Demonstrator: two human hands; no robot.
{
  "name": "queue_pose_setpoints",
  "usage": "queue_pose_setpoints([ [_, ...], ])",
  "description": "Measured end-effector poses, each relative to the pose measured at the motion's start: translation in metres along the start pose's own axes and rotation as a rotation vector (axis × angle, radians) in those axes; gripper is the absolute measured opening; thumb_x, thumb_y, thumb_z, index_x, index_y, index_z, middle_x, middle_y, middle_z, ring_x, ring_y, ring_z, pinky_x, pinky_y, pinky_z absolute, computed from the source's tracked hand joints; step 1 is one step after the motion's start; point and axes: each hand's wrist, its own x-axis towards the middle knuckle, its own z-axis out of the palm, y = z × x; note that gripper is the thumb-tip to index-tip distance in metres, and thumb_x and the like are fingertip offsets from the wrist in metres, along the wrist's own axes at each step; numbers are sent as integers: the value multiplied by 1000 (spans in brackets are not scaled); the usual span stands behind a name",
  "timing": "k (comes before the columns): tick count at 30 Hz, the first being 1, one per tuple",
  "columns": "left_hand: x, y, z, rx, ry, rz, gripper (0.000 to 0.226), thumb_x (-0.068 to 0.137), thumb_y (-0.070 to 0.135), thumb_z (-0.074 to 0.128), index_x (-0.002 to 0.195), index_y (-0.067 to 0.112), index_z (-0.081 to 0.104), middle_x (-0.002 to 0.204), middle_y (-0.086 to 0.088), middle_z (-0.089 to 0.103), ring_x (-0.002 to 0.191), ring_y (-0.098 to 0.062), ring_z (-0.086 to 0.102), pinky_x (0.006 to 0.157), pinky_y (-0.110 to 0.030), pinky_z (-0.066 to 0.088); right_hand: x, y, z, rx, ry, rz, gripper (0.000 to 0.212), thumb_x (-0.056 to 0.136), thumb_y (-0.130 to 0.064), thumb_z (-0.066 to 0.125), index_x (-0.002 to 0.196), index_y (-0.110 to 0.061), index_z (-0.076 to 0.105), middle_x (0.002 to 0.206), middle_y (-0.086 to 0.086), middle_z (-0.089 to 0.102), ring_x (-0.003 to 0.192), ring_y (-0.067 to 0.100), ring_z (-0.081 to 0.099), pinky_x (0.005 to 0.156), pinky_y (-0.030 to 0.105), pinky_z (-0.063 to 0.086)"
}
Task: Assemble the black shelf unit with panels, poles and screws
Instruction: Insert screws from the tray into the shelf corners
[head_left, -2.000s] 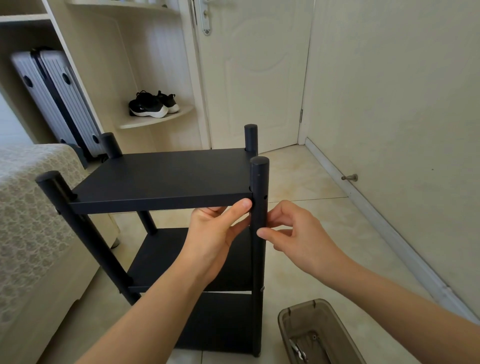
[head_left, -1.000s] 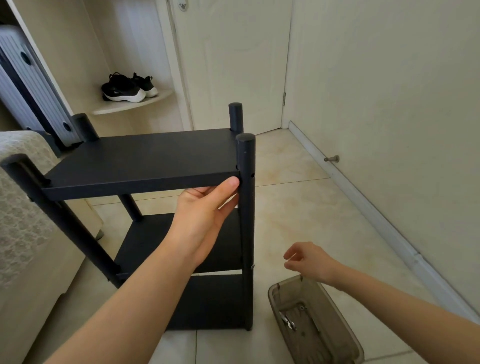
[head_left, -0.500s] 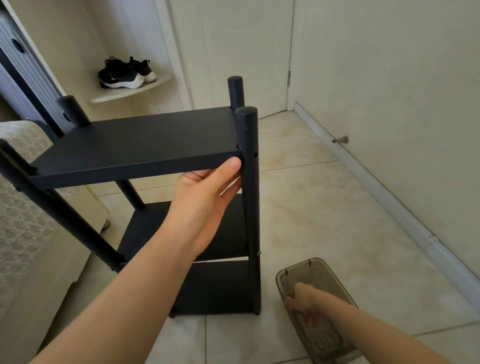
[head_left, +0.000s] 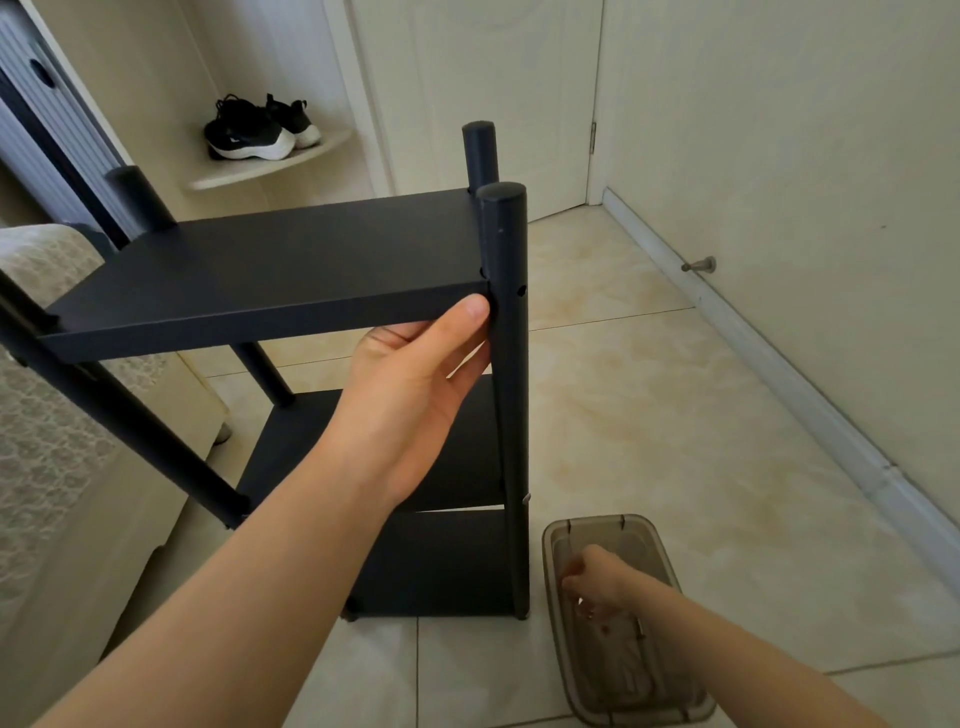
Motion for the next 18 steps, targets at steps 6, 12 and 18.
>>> queue_pose_setpoints([
  [6,0,0,0,20,-15,13,10,87,17,67,91,13,76,121,-15,70,120,-29,65,103,-39,52,11,21,-9,-189,76,73,18,97,-16,50,82,-10,58,119,15,67,110,29,63,76,31,48],
  [12,2,0,0,69,-2,-4,12,87,21,66,89,16,77,117,-11,73,118,-26,66,101,-39,53,33,42,9,-248,79,101,33,100,-20,47,129,-5,54,134,12,57,122,27,56,94,27,45],
  [18,3,-5,2,67,-20,22,17,88,23,66,77,23,79,113,-5,74,118,-25,66,103,-39,52,46,54,28,-301,101,61,34,101,-18,47,131,-5,54,138,13,55,126,26,54,100,28,43],
])
